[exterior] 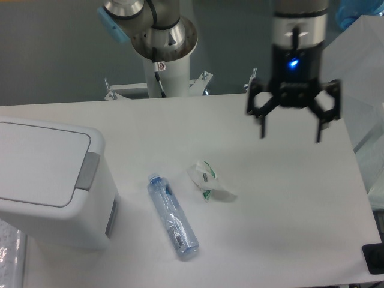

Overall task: Open the trash can
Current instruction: 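Move the open gripper down toward the white trash can lid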

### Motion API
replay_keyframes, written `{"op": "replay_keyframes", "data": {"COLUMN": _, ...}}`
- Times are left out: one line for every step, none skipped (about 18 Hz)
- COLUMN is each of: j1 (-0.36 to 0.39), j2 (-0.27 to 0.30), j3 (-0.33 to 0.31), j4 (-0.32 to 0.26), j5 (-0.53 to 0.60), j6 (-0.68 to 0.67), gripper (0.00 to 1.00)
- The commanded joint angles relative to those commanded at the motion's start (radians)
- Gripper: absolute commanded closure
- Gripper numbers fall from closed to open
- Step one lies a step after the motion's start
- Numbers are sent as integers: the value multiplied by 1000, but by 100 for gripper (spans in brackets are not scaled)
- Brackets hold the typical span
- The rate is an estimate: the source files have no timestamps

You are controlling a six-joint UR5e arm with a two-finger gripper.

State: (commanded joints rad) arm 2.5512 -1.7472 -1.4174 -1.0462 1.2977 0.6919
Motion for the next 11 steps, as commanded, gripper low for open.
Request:
{"op": "replay_keyframes", "data": {"j1": -25, "j2": -3, "j3": 0, "j4": 0, "j5": 0, "j6": -24, "gripper": 0}}
{"op": "replay_keyframes", "data": {"j1": -43, "j2": 0, "j3": 0, "j4": 0, "j5": -5, "j6": -81, "gripper": 0}}
{"op": "replay_keyframes", "data": {"j1": -66, "j2": 2, "j3": -2, "j4": 2, "j5": -5, "j6": -145, "gripper": 0}}
{"op": "replay_keyframes", "data": {"j1": -83, "j2": 3, "j3": 0, "j4": 0, "j5": -9, "j6": -200, "gripper": 0}}
{"op": "replay_keyframes", "data": {"j1": -107, "j2": 0, "j3": 2, "j4": 0, "j5": -12, "j6": -251, "gripper": 0}}
{"op": "replay_keyframes", "data": {"j1": -132, "j2": -3, "j3": 2, "j4": 2, "j5": -17, "j6": -296, "gripper": 0}}
{"op": "replay_keyframes", "data": {"j1": -141, "j2": -6, "j3": -3, "j4": 2, "j5": -17, "j6": -343, "gripper": 0}}
{"op": "replay_keyframes", "data": {"j1": -152, "j2": -15, "j3": -3, "j4": 2, "j5": -18, "j6": -386, "gripper": 0}}
{"op": "replay_keyframes", "data": {"j1": -172, "j2": -21, "j3": 0, "j4": 3, "j5": -21, "j6": -423, "gripper": 0}}
{"op": "replay_keyframes", "data": {"j1": -187, "j2": -23, "j3": 0, "j4": 5, "j5": -25, "j6": -449, "gripper": 0}}
{"op": "replay_keyframes", "data": {"j1": -196, "j2": -25, "j3": -2, "j4": 3, "j5": -25, "j6": -463, "gripper": 0}}
